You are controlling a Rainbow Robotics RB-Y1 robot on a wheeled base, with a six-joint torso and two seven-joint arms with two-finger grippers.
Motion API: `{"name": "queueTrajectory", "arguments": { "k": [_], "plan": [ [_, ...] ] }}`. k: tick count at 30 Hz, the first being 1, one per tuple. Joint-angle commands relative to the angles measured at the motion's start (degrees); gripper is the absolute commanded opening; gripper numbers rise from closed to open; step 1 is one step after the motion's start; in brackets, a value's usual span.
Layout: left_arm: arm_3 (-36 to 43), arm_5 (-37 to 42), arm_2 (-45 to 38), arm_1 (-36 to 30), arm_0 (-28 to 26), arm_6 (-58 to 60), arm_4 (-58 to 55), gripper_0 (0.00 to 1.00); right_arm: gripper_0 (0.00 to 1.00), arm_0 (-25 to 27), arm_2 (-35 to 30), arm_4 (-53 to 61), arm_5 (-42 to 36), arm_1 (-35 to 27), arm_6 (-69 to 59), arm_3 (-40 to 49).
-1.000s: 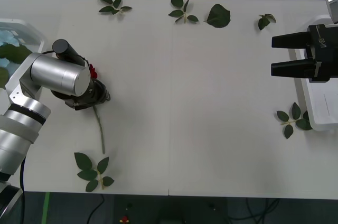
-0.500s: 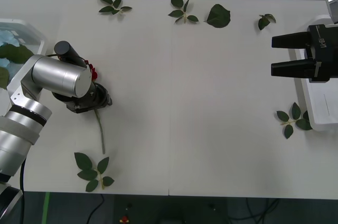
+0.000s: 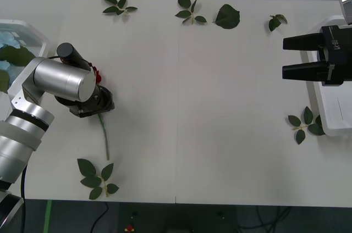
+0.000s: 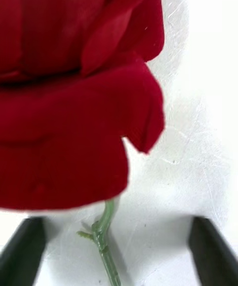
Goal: Place the red flowers into the right box and the blue flowers into the left box. If a person shows an open palm, hand one flower to the person first, then continue sorting.
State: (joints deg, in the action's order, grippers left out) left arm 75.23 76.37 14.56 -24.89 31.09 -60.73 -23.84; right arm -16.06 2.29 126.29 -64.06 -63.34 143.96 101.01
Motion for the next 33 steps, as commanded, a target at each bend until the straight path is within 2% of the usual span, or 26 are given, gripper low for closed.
{"name": "queueTrajectory", "arguments": {
  "k": [1, 23, 26, 29, 33],
  "plan": [
    [0.4, -0.5, 1.1, 0.2, -1.3, 2.4, 1.8, 0.0, 1.0, 0.6, -0.3, 0.7, 0.0, -1.3, 1.5, 0.7],
    [2.0, -1.5, 0.3, 0.2, -0.5, 2.3, 1.9, 0.0, 1.0, 0.6, -0.2, 0.7, -0.1, -1.3, 1.5, 0.7],
    [5.9, 3.5, -2.2, 0.2, 1.3, 2.3, 1.8, 0.0, 1.0, 0.6, -0.2, 0.7, -0.1, -1.3, 1.5, 0.7],
    [11.7, 13.6, -6.0, 0.1, 5.0, 2.2, 1.3, 0.0, 1.0, 0.6, -0.2, 0.7, -0.1, -1.3, 1.6, 0.7],
    [17.5, 22.9, -10.8, 0.2, 9.2, 2.6, -1.2, 0.0, 1.0, 0.6, -0.3, 0.7, -0.1, -1.3, 1.5, 0.7]
  ]
}}
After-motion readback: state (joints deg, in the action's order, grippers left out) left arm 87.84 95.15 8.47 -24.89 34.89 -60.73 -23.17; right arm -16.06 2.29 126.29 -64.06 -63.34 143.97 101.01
